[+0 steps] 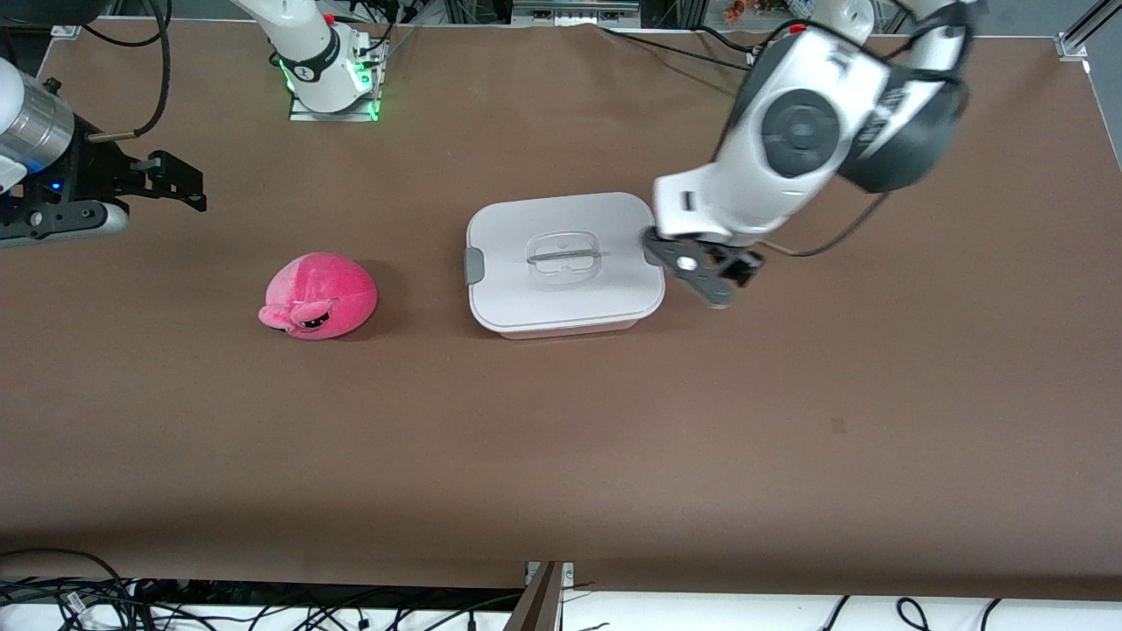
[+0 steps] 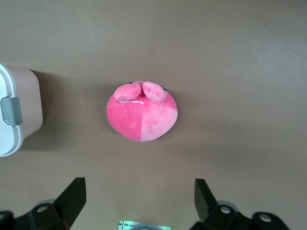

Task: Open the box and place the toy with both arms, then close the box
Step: 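Move the left gripper over the white lid's handle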

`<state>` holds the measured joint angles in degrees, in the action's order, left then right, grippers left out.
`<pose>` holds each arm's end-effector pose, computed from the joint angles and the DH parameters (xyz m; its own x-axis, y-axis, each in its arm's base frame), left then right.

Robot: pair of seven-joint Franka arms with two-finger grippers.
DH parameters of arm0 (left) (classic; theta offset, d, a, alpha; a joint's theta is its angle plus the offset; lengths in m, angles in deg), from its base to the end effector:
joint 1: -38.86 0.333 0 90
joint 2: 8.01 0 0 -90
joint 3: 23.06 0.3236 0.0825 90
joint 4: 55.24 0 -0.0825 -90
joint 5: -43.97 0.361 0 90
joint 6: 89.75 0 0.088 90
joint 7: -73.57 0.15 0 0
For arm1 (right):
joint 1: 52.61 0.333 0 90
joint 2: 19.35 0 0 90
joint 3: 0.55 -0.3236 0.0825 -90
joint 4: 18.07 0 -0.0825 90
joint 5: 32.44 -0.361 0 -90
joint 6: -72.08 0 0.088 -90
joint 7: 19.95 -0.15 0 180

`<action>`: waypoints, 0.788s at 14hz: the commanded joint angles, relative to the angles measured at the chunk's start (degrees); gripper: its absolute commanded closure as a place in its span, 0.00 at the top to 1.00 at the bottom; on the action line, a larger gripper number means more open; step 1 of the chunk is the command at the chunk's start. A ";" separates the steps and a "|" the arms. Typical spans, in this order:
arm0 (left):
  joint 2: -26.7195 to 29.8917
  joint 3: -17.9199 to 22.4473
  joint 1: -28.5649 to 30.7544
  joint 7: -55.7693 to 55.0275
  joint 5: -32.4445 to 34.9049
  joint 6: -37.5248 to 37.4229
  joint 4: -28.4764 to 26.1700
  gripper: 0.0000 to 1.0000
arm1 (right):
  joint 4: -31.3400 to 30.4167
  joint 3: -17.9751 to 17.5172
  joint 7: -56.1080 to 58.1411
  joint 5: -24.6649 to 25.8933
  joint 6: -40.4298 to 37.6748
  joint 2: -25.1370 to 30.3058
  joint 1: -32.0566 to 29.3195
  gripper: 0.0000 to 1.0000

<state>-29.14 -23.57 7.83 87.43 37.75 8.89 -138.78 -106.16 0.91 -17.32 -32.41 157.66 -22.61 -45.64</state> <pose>0.5345 -0.3444 0.4359 0.7123 -0.6977 -0.0770 -0.6866 -0.7153 0.1302 0.5336 0.0518 0.5673 0.9849 0.1410 -0.1005 0.1414 -0.9899 -0.0026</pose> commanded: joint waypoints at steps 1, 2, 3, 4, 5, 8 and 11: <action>-4.35 0.51 -4.37 9.66 0.15 4.87 1.71 1.00 | 0.28 -0.94 0.27 0.15 0.20 0.09 -0.99 1.00; -5.58 0.51 -5.35 13.53 0.15 6.98 1.54 1.00 | 0.28 -0.94 0.27 0.15 0.29 0.09 -0.99 1.00; -6.72 0.42 -5.71 17.13 0.15 8.57 1.36 1.00 | 0.28 -0.94 0.36 0.06 0.29 0.09 -0.99 1.00; -7.43 0.25 -6.40 19.87 0.15 10.15 1.01 1.00 | 0.28 -0.94 0.36 0.15 0.29 0.09 -0.99 1.00; -7.78 0.25 -7.02 20.76 0.15 11.38 0.57 1.00 | 0.28 -0.94 0.36 0.15 0.29 0.09 -0.99 1.00; -9.80 0.34 -10.71 20.86 1.20 15.16 0.48 1.00 | 0.28 -0.94 0.36 0.15 0.29 0.09 -0.99 1.00; -12.18 0.25 -13.79 20.86 4.11 18.07 0.40 1.00 | 0.28 -0.94 0.45 0.15 0.29 0.00 -1.08 1.00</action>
<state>-39.69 -23.90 -3.94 107.00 40.09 25.42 -138.93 -106.16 0.90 -17.32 -32.41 157.83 -22.63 -45.67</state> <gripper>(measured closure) 0.000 0.000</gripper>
